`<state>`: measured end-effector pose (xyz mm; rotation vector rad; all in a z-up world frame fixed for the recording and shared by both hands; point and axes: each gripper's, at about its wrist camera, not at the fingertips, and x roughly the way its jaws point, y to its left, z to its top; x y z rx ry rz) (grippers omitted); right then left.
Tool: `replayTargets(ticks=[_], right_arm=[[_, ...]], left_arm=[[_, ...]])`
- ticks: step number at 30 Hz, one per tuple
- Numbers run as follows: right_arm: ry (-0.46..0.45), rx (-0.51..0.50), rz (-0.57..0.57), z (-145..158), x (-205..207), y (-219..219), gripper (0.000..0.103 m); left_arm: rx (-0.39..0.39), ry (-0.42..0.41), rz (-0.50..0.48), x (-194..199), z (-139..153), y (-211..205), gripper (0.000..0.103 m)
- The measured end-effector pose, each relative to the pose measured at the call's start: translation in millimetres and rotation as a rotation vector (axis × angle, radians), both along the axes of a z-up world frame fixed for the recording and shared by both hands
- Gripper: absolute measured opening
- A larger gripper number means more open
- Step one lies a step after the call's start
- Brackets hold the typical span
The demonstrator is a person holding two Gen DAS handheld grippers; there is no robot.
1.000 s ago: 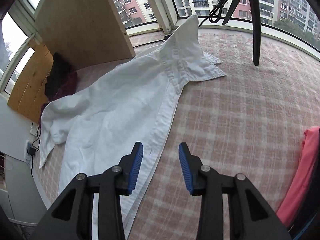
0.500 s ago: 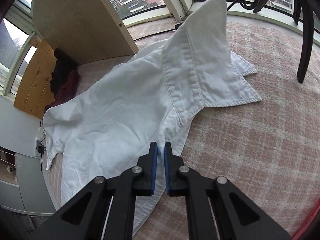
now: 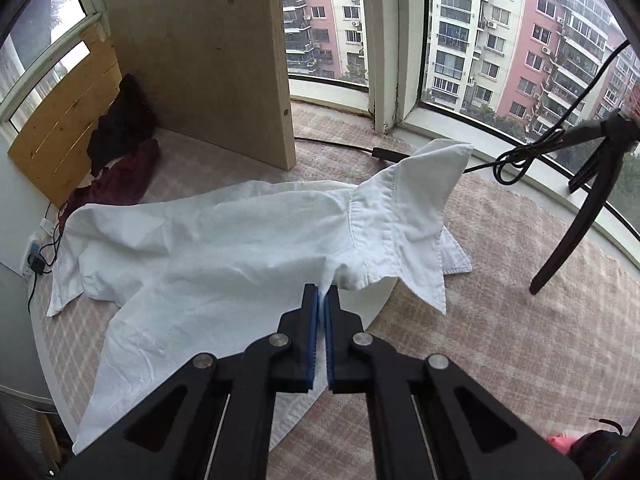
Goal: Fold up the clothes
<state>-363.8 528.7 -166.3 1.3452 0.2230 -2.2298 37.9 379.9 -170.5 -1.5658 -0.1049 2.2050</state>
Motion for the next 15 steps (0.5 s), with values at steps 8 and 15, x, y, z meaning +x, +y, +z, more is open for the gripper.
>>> replayTargets(ticks=[8,15], right_arm=[[-0.001,0.037,0.014,-10.2,-1.5,-4.2,0.004],[0.013,-0.051,-0.030,-4.7,-6.3,3.1,0.003]], left_arm=[[0.061,-0.041,-0.021,7.1,1.9,-11.3,0.005],[0.001,-0.043,-0.014,3.0,2.3,-10.9,0.005]])
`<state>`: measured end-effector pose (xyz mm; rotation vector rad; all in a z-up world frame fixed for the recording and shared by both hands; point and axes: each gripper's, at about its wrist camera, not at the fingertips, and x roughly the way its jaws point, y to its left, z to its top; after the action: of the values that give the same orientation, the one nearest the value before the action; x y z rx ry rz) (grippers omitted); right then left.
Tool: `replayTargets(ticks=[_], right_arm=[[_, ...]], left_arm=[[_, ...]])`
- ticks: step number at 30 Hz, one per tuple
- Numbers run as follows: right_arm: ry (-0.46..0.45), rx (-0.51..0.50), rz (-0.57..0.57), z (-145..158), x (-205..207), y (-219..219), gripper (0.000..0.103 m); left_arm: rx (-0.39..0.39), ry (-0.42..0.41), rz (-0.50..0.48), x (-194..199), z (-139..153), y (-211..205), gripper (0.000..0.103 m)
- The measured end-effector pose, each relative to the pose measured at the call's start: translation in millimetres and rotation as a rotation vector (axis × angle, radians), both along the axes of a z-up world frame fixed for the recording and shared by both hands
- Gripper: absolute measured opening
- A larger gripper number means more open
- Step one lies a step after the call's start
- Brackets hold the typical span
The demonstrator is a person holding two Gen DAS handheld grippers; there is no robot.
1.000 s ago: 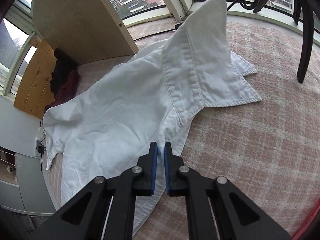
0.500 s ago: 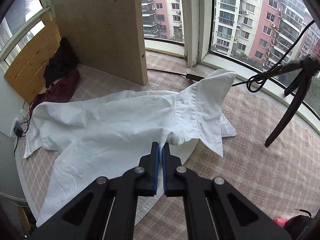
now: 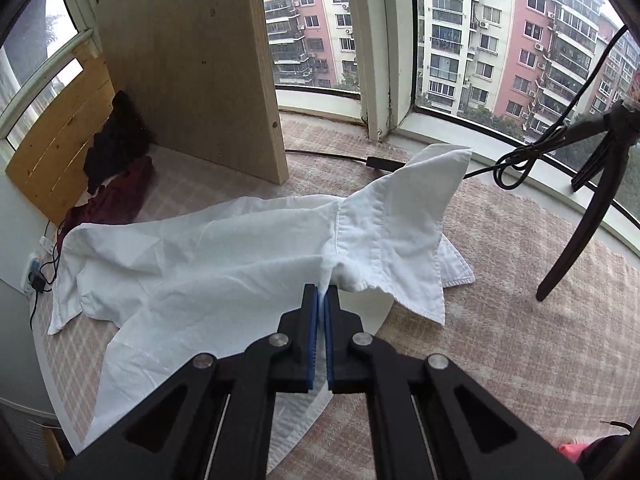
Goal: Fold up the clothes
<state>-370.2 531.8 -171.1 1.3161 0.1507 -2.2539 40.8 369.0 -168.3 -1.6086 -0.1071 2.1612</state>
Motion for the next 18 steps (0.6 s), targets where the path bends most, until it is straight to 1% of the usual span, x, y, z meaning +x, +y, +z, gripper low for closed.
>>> replayTargets(ticks=[2,3,4,6,8,12,15,18], right_arm=[[0.024,0.001,0.000,4.4,-0.7,-4.8,0.003],[0.037,-0.005,-0.011,6.7,-2.2,-5.6,0.003],[0.041,-0.013,-0.025,7.8,-4.5,-5.0,0.003],[0.033,-0.009,-0.050,4.0,-10.2,-3.6,0.003],[0.022,0.011,-0.060,-4.2,-13.0,-3.2,0.003],[-0.012,-0.013,-0.044,-11.7,-7.9,0.2,0.003],[-0.017,0.009,-0.030,-13.0,-5.2,-1.1,0.003],[-0.008,0.035,-0.019,-12.2,-2.9,-2.8,0.003]], left_arm=[[0.038,0.011,-0.007,-0.7,3.6,2.6,0.005],[0.058,0.016,-0.010,-1.1,5.4,3.9,0.011],[0.045,0.023,-0.014,0.9,5.7,5.5,0.020],[-0.004,0.023,0.008,6.0,1.5,5.0,0.029],[-0.049,0.000,0.035,10.4,-8.5,-0.6,0.029],[-0.151,-0.012,0.046,3.1,-29.2,-10.7,0.030],[-0.117,-0.034,0.031,-8.6,-40.3,-10.9,0.030],[-0.067,-0.031,0.026,-9.9,-40.3,-6.1,0.030]])
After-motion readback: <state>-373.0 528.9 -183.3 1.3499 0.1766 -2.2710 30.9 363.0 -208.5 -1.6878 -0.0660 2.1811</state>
